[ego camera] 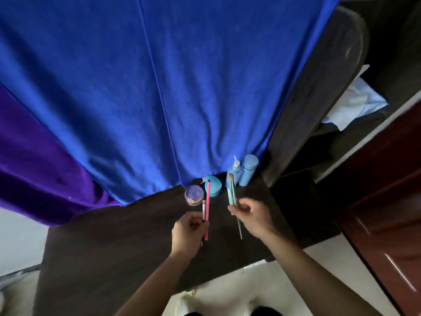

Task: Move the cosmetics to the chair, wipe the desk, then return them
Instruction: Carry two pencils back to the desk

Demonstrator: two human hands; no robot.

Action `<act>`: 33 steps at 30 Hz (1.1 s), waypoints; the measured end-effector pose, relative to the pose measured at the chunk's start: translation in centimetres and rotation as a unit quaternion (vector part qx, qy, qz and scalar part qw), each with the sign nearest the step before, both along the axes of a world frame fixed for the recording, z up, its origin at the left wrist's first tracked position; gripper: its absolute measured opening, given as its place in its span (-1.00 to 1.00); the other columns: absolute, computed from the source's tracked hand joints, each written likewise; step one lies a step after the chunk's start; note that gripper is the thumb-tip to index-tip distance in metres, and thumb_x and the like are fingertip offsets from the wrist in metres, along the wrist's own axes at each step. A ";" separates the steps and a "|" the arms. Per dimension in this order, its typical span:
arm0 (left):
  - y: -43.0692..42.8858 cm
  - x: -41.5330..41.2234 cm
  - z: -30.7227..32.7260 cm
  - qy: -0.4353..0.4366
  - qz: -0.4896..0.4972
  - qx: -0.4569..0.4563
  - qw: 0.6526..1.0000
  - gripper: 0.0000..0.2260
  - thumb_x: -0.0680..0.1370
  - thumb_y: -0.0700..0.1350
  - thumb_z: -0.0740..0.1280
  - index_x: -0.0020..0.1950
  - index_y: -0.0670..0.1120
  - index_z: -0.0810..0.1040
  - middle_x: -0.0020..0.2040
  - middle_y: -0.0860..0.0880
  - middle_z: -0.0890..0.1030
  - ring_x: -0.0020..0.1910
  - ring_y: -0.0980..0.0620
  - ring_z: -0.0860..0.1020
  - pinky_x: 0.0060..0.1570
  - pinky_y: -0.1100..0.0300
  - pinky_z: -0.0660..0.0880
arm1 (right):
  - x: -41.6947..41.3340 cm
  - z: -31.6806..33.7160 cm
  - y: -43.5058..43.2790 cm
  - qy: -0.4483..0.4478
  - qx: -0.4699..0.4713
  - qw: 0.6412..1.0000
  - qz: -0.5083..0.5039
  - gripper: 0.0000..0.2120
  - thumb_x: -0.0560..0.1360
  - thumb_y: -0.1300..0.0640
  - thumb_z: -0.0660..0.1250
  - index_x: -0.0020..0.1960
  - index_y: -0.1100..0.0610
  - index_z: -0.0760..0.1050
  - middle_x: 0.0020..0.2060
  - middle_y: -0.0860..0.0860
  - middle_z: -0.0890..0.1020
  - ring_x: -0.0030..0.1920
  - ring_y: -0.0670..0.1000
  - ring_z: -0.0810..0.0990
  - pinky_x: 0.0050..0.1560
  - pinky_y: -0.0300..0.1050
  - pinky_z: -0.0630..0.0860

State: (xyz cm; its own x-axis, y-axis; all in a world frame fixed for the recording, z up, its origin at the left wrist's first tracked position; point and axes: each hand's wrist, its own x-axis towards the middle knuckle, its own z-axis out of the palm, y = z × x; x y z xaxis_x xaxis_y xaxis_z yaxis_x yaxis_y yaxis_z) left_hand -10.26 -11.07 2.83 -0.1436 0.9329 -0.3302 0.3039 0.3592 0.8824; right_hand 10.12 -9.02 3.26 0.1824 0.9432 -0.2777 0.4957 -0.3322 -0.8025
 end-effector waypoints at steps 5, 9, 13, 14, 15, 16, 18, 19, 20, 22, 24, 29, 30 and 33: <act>1.4 3.4 -4.6 0.000 -0.027 -0.087 0.996 -0.79 0.39 -0.23 0.55 -0.23 0.07 0.63 -0.30 0.08 0.68 -0.23 -0.01 0.66 -0.09 -0.14 0.62 | 3.1 -3.8 -1.5 0.003 -0.074 0.996 -0.054 -0.88 0.44 -0.04 0.53 -0.19 -0.11 0.59 -0.31 -0.18 0.71 -0.23 -0.20 0.68 -0.10 -0.17 0.60; 2.0 6.0 -7.6 0.009 0.012 -0.140 0.990 -0.83 0.38 -0.19 0.55 -0.20 0.04 0.63 -0.25 0.04 0.69 -0.18 -0.08 0.67 -0.10 -0.11 0.62 | 4.5 -7.3 -0.9 -0.006 -0.128 0.991 -0.032 -0.87 0.45 -0.07 0.52 -0.17 -0.13 0.57 -0.29 -0.17 0.70 -0.19 -0.19 0.68 -0.06 -0.11 0.64; 2.3 7.2 -9.5 0.072 0.033 -0.153 0.985 -0.82 0.41 -0.15 0.52 -0.19 0.11 0.59 -0.27 0.17 0.63 -0.11 -0.02 0.66 -0.23 0.20 0.49 | 5.3 -9.9 0.2 -0.037 -0.143 0.989 0.005 -0.83 0.47 -0.10 0.49 -0.01 -0.04 0.63 -0.25 -0.20 0.68 -0.21 -0.29 0.61 -0.10 -0.32 0.56; 2.2 7.2 -9.8 0.096 0.030 -0.157 0.982 -0.83 0.42 -0.14 0.50 -0.16 0.11 0.58 -0.26 0.18 0.62 -0.09 0.00 0.64 -0.25 0.23 0.43 | 5.6 -10.2 0.3 -0.053 -0.142 0.988 0.010 -0.77 0.48 -0.09 0.48 0.07 -0.01 0.64 -0.19 -0.17 0.70 -0.19 -0.26 0.61 -0.15 -0.40 0.50; 2.1 7.2 -10.1 0.119 0.024 -0.163 0.979 -0.84 0.44 -0.12 0.49 -0.10 0.10 0.59 -0.21 0.15 0.62 -0.06 0.00 0.63 -0.21 0.23 0.39 | 5.8 -10.5 0.4 -0.070 -0.142 0.987 0.015 -0.68 0.48 -0.10 0.47 0.15 0.04 0.63 -0.10 -0.12 0.72 -0.12 -0.19 0.63 -0.15 -0.41 0.45; 2.0 7.2 -10.4 0.139 0.017 -0.165 0.976 -0.83 0.44 -0.11 0.49 -0.02 0.06 0.60 -0.14 0.09 0.64 -0.02 -0.01 0.62 -0.14 0.22 0.40 | 6.0 -10.7 0.4 -0.081 -0.145 0.986 0.018 -0.61 0.48 -0.10 0.46 0.23 0.07 0.61 -0.02 -0.06 0.72 -0.03 -0.12 0.66 -0.11 -0.35 0.43; 1.6 6.9 -10.6 0.166 0.002 -0.161 0.973 -0.70 0.45 -0.10 0.49 0.16 -0.05 0.60 0.01 -0.03 0.63 0.07 -0.05 0.58 0.00 0.19 0.44 | 6.5 -10.8 0.3 -0.081 -0.159 0.984 0.027 -0.52 0.48 -0.11 0.45 0.32 0.09 0.55 0.07 0.00 0.70 0.08 -0.04 0.65 -0.04 -0.27 0.41; 1.5 6.8 -10.4 0.173 -0.005 -0.161 0.972 -0.65 0.46 -0.08 0.49 0.23 -0.07 0.58 0.04 -0.06 0.61 0.10 -0.07 0.56 0.06 0.17 0.44 | 6.8 -10.6 0.2 -0.079 -0.164 0.983 0.035 -0.49 0.49 -0.11 0.44 0.35 0.09 0.52 0.11 0.01 0.69 0.09 -0.03 0.65 -0.01 -0.25 0.43; 1.4 6.7 -10.1 0.180 -0.012 -0.159 0.971 -0.61 0.47 -0.06 0.48 0.27 -0.08 0.55 0.06 -0.06 0.59 0.13 -0.09 0.55 0.08 0.15 0.43 | 7.1 -10.3 0.3 -0.076 -0.168 0.982 0.043 -0.48 0.50 -0.11 0.42 0.38 0.09 0.49 0.15 0.02 0.67 0.09 -0.03 0.65 0.03 -0.22 0.46; 1.5 6.2 -9.0 0.211 -0.035 -0.149 0.965 -0.54 0.51 0.04 0.43 0.38 -0.05 0.48 0.17 -0.10 0.53 0.23 -0.12 0.50 0.14 0.12 0.41 | 7.6 -9.1 0.5 -0.084 -0.158 0.982 0.058 -0.47 0.54 -0.12 0.38 0.43 0.08 0.44 0.27 0.04 0.60 0.18 0.00 0.62 0.16 -0.12 0.50; 1.9 5.5 -7.1 0.259 -0.060 -0.118 0.957 -0.46 0.56 0.13 0.35 0.49 -0.01 0.37 0.42 -0.12 0.40 0.41 -0.15 0.37 0.31 0.00 0.36 | 8.2 -7.4 1.0 -0.120 -0.112 0.984 0.072 -0.47 0.59 -0.13 0.30 0.48 0.07 0.37 0.38 0.07 0.49 0.34 0.05 0.51 0.32 -0.01 0.45; 4.3 3.0 -0.4 0.382 -0.124 0.052 0.915 -0.43 0.60 0.20 0.21 0.57 0.05 0.24 0.62 -0.10 0.09 0.59 -0.13 0.03 0.50 -0.16 0.05 | 9.2 -0.5 3.1 -0.250 0.087 0.962 0.070 -0.45 0.64 -0.14 0.18 0.56 0.08 0.27 0.55 0.16 0.27 0.52 0.16 0.28 0.44 0.09 0.34; 4.8 2.6 1.0 0.393 -0.134 0.077 0.906 -0.43 0.61 0.22 0.18 0.58 0.06 0.22 0.62 -0.11 0.06 0.60 -0.12 0.00 0.51 -0.18 0.01 | 9.4 0.9 3.4 -0.268 0.122 0.954 0.057 -0.45 0.65 -0.14 0.17 0.56 0.08 0.27 0.56 0.17 0.24 0.52 0.17 0.27 0.44 0.11 0.34; 5.8 1.8 4.5 0.411 -0.181 0.165 0.878 -0.40 0.60 0.27 0.12 0.58 0.02 0.23 0.62 -0.14 0.06 0.59 -0.16 0.04 0.49 -0.24 0.03 | 9.7 4.5 2.7 -0.301 0.191 0.934 0.012 -0.46 0.65 -0.14 0.16 0.55 0.08 0.30 0.56 0.20 0.24 0.52 0.21 0.27 0.42 0.15 0.33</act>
State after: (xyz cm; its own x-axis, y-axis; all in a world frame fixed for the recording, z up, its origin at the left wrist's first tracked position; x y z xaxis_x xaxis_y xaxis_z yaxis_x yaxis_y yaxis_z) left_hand -8.43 -5.23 7.37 0.1178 0.9921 0.0428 0.9283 -0.1253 0.3501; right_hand 19.82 -6.28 7.80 0.1758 0.9582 0.2256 0.8990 -0.0630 -0.4333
